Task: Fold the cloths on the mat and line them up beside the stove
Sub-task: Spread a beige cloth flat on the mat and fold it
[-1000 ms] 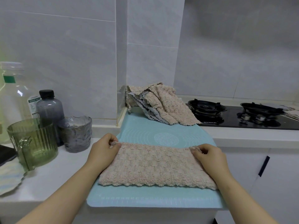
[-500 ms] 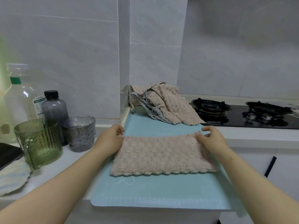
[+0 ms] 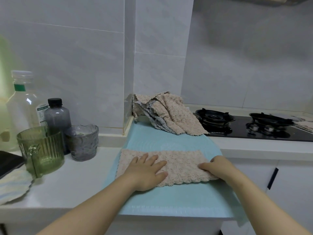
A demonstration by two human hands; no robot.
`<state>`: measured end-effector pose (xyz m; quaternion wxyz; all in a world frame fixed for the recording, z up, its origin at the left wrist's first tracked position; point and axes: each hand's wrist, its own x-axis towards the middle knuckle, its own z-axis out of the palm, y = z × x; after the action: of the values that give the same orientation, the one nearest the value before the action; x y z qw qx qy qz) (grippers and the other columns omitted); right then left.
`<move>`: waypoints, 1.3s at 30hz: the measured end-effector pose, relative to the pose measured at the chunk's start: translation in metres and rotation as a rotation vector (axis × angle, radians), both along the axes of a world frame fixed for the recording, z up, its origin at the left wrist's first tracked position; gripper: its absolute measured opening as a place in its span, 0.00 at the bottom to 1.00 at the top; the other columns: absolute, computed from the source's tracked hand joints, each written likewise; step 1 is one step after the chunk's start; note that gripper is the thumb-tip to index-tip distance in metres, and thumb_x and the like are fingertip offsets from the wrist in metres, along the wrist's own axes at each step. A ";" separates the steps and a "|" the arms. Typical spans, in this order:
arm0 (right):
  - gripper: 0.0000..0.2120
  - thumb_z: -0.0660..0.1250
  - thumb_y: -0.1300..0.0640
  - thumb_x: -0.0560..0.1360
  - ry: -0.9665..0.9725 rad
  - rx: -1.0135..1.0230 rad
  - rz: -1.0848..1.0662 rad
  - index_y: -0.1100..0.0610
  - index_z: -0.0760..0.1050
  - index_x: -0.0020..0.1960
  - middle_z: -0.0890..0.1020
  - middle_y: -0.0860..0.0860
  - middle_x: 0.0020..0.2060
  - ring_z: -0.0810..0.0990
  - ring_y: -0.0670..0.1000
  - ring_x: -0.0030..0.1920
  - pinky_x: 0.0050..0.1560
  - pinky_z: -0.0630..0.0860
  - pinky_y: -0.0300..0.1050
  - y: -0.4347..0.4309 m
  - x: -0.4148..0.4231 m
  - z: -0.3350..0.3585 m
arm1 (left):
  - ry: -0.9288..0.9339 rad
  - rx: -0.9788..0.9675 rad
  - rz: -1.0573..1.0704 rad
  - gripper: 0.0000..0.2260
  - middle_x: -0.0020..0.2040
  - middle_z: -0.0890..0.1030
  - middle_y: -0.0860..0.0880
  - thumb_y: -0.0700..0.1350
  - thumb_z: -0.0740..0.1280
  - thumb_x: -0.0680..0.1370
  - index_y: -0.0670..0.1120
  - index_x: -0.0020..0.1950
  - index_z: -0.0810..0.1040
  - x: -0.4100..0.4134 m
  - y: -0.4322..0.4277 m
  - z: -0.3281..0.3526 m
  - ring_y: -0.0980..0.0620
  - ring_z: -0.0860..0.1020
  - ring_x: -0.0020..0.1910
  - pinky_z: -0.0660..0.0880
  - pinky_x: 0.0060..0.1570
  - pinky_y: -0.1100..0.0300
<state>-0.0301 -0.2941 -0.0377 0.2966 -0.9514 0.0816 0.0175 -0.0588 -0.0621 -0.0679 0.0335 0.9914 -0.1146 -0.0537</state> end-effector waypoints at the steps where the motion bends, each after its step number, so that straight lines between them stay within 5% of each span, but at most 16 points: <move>1: 0.20 0.70 0.51 0.71 -0.006 0.034 0.005 0.57 0.62 0.31 0.66 0.51 0.27 0.65 0.50 0.29 0.30 0.57 0.43 0.002 0.000 0.001 | -0.004 0.002 0.002 0.24 0.78 0.42 0.54 0.62 0.44 0.79 0.61 0.75 0.45 0.000 -0.001 0.001 0.48 0.40 0.76 0.39 0.74 0.47; 5: 0.15 0.69 0.60 0.71 -0.051 0.310 -0.015 0.58 0.63 0.34 0.67 0.54 0.30 0.65 0.51 0.30 0.30 0.60 0.40 0.014 -0.002 0.012 | -0.011 -0.039 0.008 0.25 0.78 0.44 0.53 0.62 0.46 0.79 0.60 0.76 0.47 -0.003 0.000 0.002 0.48 0.41 0.76 0.41 0.74 0.47; 8: 0.11 0.64 0.60 0.74 -0.084 0.407 0.017 0.58 0.64 0.37 0.71 0.55 0.34 0.72 0.53 0.32 0.30 0.70 0.39 0.032 -0.007 0.030 | -0.179 -0.440 0.107 0.24 0.76 0.57 0.49 0.57 0.56 0.79 0.54 0.74 0.58 -0.004 0.006 0.012 0.48 0.56 0.75 0.54 0.73 0.52; 11: 0.08 0.63 0.58 0.76 -0.136 0.468 0.120 0.58 0.67 0.40 0.76 0.55 0.36 0.76 0.51 0.32 0.28 0.72 0.38 0.059 -0.011 0.050 | -0.362 -1.038 0.420 0.13 0.59 0.76 0.46 0.48 0.60 0.79 0.49 0.63 0.71 -0.007 0.024 0.027 0.46 0.76 0.54 0.72 0.53 0.55; 13: 0.08 0.63 0.58 0.76 -0.142 0.496 0.206 0.57 0.67 0.40 0.75 0.54 0.34 0.74 0.51 0.31 0.27 0.70 0.37 0.082 -0.016 0.058 | -0.196 -1.421 0.560 0.10 0.46 0.77 0.45 0.46 0.58 0.80 0.45 0.59 0.71 -0.010 0.039 0.035 0.46 0.76 0.36 0.73 0.31 0.59; 15: 0.11 0.64 0.58 0.76 -0.147 0.476 0.295 0.56 0.65 0.37 0.71 0.52 0.31 0.70 0.50 0.29 0.28 0.67 0.39 0.107 -0.021 0.060 | -0.043 -1.606 0.602 0.08 0.41 0.75 0.42 0.48 0.56 0.81 0.45 0.58 0.66 -0.018 0.052 0.038 0.48 0.75 0.30 0.71 0.22 0.63; 18: 0.14 0.65 0.57 0.75 -0.101 0.452 0.432 0.56 0.63 0.34 0.67 0.50 0.28 0.65 0.47 0.25 0.24 0.64 0.35 0.136 -0.030 0.053 | 0.065 -1.614 0.590 0.10 0.47 0.78 0.38 0.53 0.55 0.81 0.49 0.59 0.62 -0.026 0.065 0.031 0.44 0.79 0.37 0.77 0.38 0.55; 20: 0.10 0.66 0.55 0.75 -0.007 0.544 0.507 0.58 0.71 0.38 0.73 0.52 0.31 0.71 0.47 0.28 0.30 0.69 0.37 0.149 -0.036 0.045 | 0.100 -1.642 0.531 0.12 0.51 0.79 0.36 0.53 0.54 0.81 0.50 0.61 0.62 -0.029 0.071 0.025 0.42 0.80 0.41 0.77 0.46 0.51; 24: 0.13 0.65 0.48 0.76 0.000 0.706 0.439 0.58 0.75 0.51 0.79 0.53 0.52 0.79 0.49 0.39 0.44 0.74 0.47 0.152 -0.038 0.031 | 0.095 -1.562 0.450 0.07 0.42 0.79 0.44 0.50 0.58 0.81 0.54 0.59 0.69 -0.028 0.074 0.020 0.49 0.77 0.35 0.76 0.39 0.57; 31: 0.05 0.65 0.57 0.76 -0.243 0.636 0.321 0.57 0.75 0.42 0.78 0.49 0.37 0.76 0.46 0.34 0.37 0.71 0.39 0.129 -0.037 0.023 | -0.157 -1.214 0.504 0.09 0.36 0.72 0.49 0.34 0.66 0.74 0.49 0.45 0.78 -0.020 0.076 0.011 0.50 0.71 0.35 0.68 0.37 0.61; 36: 0.05 0.63 0.54 0.75 -0.287 0.244 0.366 0.54 0.76 0.45 0.77 0.47 0.36 0.73 0.46 0.37 0.37 0.69 0.41 0.126 -0.035 0.009 | -0.322 -0.702 0.407 0.14 0.60 0.71 0.50 0.42 0.64 0.76 0.50 0.61 0.74 -0.024 0.077 0.023 0.53 0.71 0.55 0.67 0.54 0.63; 39: 0.08 0.60 0.53 0.77 -0.513 0.057 0.328 0.51 0.75 0.54 0.77 0.49 0.52 0.73 0.50 0.55 0.54 0.70 0.46 0.130 -0.030 0.005 | -0.463 -0.633 0.280 0.17 0.75 0.58 0.52 0.47 0.59 0.79 0.51 0.69 0.68 -0.022 0.063 0.032 0.50 0.59 0.72 0.59 0.69 0.56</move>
<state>-0.0605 -0.1641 -0.0327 0.3275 -0.9164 -0.1512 -0.1736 -0.0807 0.0012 -0.0354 0.3170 0.9240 0.0060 0.2137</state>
